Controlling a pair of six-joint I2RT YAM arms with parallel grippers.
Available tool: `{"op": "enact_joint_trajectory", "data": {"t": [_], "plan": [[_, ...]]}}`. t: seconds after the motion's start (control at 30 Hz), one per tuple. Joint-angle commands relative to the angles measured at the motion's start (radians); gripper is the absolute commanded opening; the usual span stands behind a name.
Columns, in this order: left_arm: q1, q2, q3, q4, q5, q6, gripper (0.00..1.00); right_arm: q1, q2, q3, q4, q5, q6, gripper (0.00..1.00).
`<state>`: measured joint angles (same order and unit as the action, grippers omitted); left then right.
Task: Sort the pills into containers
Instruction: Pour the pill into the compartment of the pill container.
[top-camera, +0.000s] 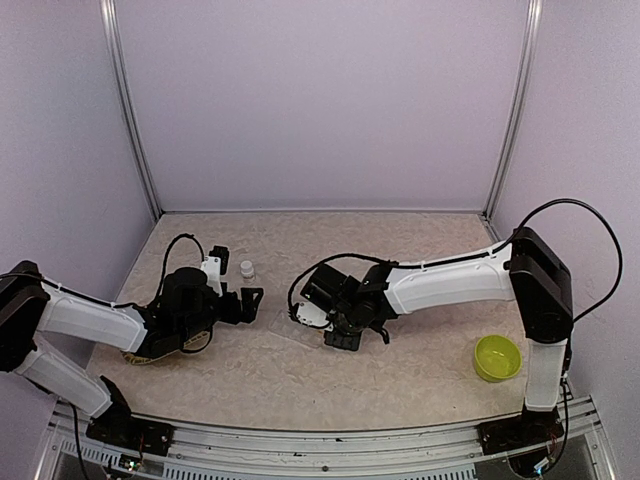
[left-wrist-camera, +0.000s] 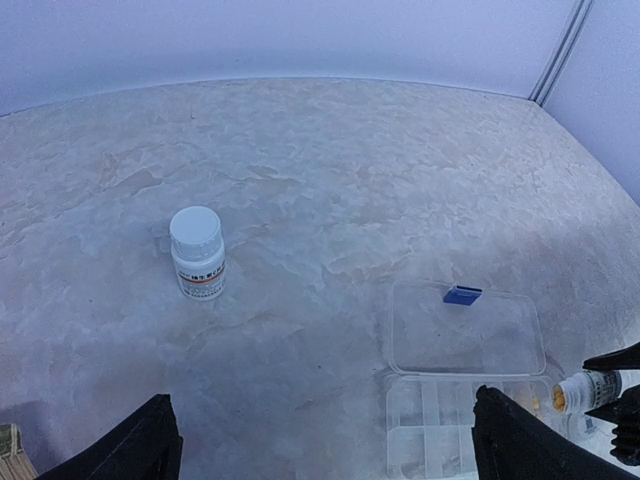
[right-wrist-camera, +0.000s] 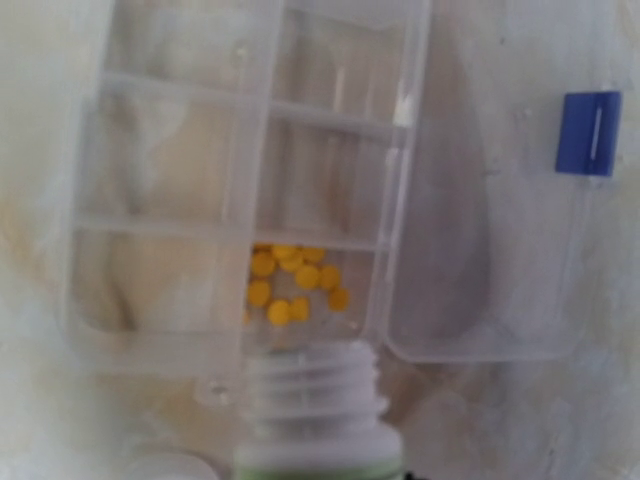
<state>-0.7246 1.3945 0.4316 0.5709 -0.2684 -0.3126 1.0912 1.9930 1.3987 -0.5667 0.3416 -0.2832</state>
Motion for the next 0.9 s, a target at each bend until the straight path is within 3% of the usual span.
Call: {"op": "enact_joint_trajectory", "data": {"t": [0.0,0.87], "plan": [[0.008,-0.002,0.016,0.015,0.005,0.003,0.99,0.013,0.001,-0.029,0.019,-0.022,0.005,0.07],[0.008,0.0,0.016,0.015,0.004,0.003,0.99,0.013,-0.055,-0.095,0.118,-0.009,0.013,0.07]]}}
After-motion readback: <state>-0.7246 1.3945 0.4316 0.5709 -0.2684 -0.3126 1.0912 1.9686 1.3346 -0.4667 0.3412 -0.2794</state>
